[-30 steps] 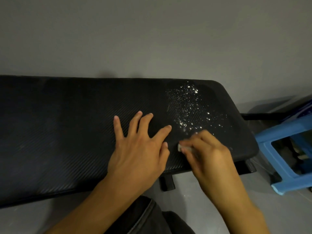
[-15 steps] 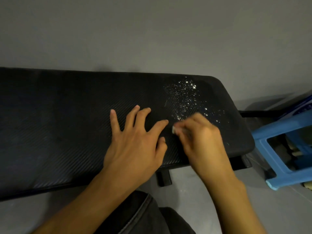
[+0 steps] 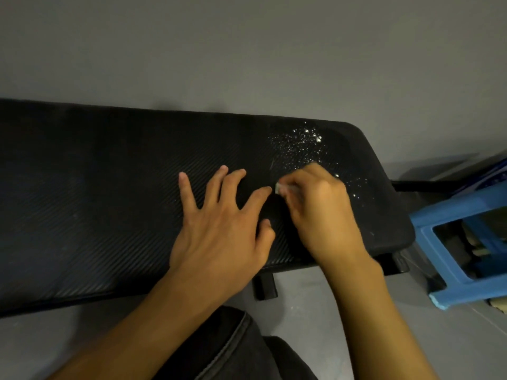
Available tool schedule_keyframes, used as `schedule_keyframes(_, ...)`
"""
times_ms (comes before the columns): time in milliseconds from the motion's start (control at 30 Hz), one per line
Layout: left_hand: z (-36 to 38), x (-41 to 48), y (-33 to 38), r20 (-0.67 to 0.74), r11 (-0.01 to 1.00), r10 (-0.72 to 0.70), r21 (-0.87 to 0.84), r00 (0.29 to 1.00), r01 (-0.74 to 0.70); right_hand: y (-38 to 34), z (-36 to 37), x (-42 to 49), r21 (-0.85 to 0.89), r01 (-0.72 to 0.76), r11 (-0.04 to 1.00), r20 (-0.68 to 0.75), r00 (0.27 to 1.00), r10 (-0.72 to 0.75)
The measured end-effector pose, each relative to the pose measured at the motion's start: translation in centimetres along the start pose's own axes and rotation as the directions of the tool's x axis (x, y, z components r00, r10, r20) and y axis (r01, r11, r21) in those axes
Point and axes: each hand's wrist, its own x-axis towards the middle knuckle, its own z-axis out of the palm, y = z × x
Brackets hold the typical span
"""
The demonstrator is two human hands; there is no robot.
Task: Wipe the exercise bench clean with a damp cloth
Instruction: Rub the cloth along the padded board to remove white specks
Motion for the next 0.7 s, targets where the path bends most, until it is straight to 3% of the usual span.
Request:
schedule_keyframes(133,0.1,0.0,0.0,-0.014,1.000,-0.013,0.006,1.000,0.013,-0.2,0.7,2.2,-0.056,-0.035,0.998,0.012,0.999,0.036)
schedule_keyframes(333,-0.1,0.2,-0.2,-0.025,0.999,-0.051,0.004,0.998,0.051,-1.5,-0.8,-3.2,0.019,-0.007,1.000,0.020,1.000,0.007)
schedule_keyframes(567,0.0,0.2,-0.2,-0.023,0.999,-0.042,0.014,0.999,0.042,0.3,1.2,5.4,-0.072,-0.009,0.997,0.011,1.000,0.010)
schedule_keyframes(700,0.2,0.3,-0.3,-0.033,0.999,-0.042,0.013,0.999,0.042,0.1,0.6,2.8,-0.021,0.026,0.999,0.006,1.000,-0.026)
